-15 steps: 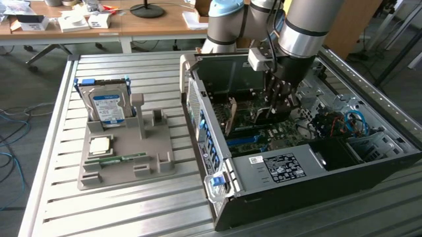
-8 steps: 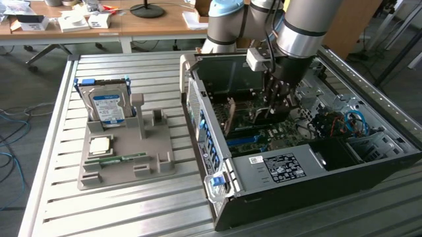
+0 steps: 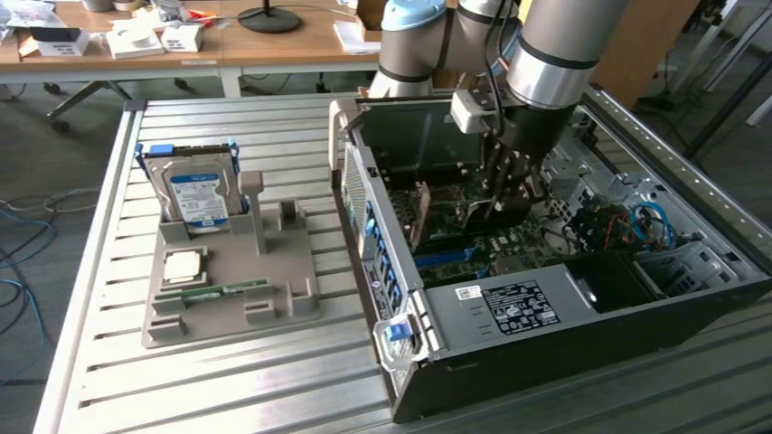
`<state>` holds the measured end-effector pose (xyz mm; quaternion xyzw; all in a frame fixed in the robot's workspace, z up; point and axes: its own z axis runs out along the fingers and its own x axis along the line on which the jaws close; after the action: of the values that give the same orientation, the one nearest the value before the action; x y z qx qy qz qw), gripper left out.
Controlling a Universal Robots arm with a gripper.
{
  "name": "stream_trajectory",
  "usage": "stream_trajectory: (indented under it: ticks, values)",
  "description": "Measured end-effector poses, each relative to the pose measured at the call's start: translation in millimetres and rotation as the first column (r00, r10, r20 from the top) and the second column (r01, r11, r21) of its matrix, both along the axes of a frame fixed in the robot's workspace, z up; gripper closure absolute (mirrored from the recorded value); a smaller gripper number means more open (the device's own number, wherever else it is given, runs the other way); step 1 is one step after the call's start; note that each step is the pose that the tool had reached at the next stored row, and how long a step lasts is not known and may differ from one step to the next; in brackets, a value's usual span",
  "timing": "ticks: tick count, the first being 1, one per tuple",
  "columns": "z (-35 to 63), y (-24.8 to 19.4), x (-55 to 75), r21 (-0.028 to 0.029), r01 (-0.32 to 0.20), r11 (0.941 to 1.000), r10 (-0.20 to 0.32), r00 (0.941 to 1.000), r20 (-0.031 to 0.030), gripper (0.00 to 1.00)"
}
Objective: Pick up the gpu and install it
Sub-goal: 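Insert the gpu into the slot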
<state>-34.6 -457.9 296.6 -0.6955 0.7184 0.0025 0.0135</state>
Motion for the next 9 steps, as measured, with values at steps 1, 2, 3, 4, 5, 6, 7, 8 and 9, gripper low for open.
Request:
stream_trajectory:
  ticks: [1, 2, 3, 4, 5, 6, 7, 8, 9]
  values:
    - [0.0, 0.0, 0.0, 0.0, 0.0, 1.0, 0.0, 1.0, -0.0001, 0.74]
    - [0.0, 0.0, 0.0, 0.0, 0.0, 1.0, 0.0, 1.0, 0.0, 0.74]
    - [0.0, 0.0, -0.4, 0.0, 0.0, 1.0, 0.0, 1.0, 0.0, 0.74]
    - [0.0, -0.1, -1.6, 0.0, 0.0, 1.0, 0.0, 1.0, 0.0003, 0.74]
    - [0.0, -0.1, -3.0, -0.0001, 0.0, 1.0, 0.0, 1.0, 0.0007, 0.74]
    - [0.0, 0.0, -4.2, 0.0001, 0.0, 1.0, 0.0, 1.0, 0.001, 0.74]
    - [-0.1, 0.0, -4.9, 0.0001, 0.0, 1.0, 0.0, 1.0, 0.0011, 0.74]
    - [0.0, 0.0, -5.1, 0.0001, 0.0, 1.0, 0.0, 1.0, 0.001, 0.74]
    - [0.0, -0.3, -5.2, -0.0001, 0.0, 1.0, 0.0, 1.0, 0.001, 0.74]
